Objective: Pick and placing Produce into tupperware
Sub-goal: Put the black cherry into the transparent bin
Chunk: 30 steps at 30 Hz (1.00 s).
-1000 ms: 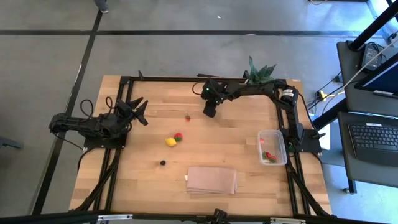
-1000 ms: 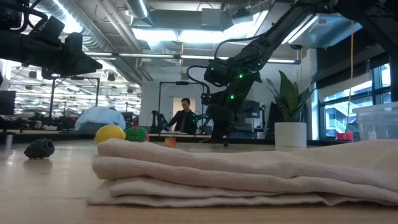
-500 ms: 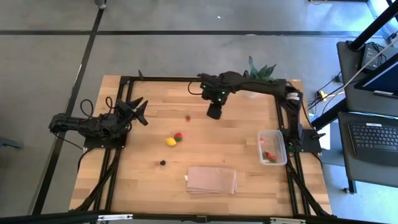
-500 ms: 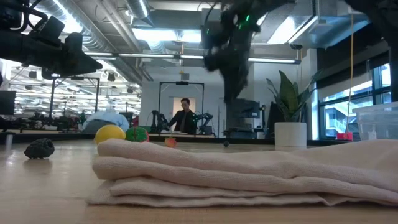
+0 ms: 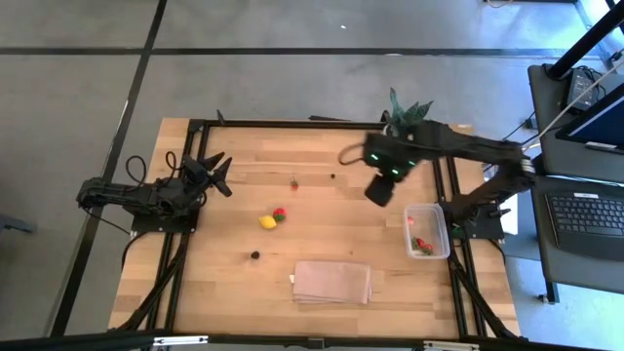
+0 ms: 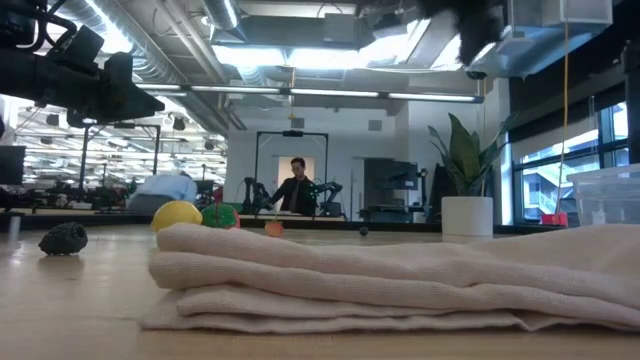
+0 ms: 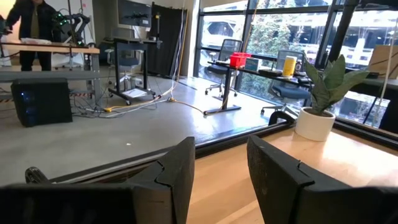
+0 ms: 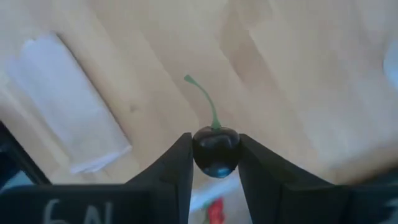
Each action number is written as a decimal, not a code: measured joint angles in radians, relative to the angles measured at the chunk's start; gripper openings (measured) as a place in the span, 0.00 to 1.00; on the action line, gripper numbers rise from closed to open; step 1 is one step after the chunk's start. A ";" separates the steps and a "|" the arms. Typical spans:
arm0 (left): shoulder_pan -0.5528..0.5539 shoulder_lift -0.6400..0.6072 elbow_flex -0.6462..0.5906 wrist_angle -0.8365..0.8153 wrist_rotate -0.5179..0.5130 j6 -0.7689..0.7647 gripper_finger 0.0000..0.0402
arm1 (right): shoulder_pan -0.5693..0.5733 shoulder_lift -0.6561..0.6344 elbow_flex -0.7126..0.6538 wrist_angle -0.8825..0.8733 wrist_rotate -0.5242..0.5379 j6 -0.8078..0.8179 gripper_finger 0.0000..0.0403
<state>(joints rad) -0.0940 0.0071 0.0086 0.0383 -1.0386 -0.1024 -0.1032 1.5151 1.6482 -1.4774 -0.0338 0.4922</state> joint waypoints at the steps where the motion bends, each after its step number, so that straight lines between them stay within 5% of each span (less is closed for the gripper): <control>1: 0.000 0.000 0.000 0.000 0.000 0.000 0.35 | 0.025 -0.037 -0.032 -0.015 0.010 0.060 0.27; 12: 0.000 0.000 0.000 0.000 0.000 -0.001 0.35 | 0.310 -0.426 -0.562 0.040 0.084 0.742 0.28; 23: 0.000 0.000 0.000 0.000 0.000 -0.003 0.35 | 0.399 -0.513 -0.949 0.280 0.005 0.866 0.29; 30: 0.000 0.000 0.000 0.000 0.000 -0.004 0.35 | 0.402 -0.482 -0.956 0.305 0.039 0.866 0.29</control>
<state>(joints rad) -0.0940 0.0071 0.0086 0.0383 -1.0386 -0.1062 0.2990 1.0332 0.6926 -1.1726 0.0051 1.3581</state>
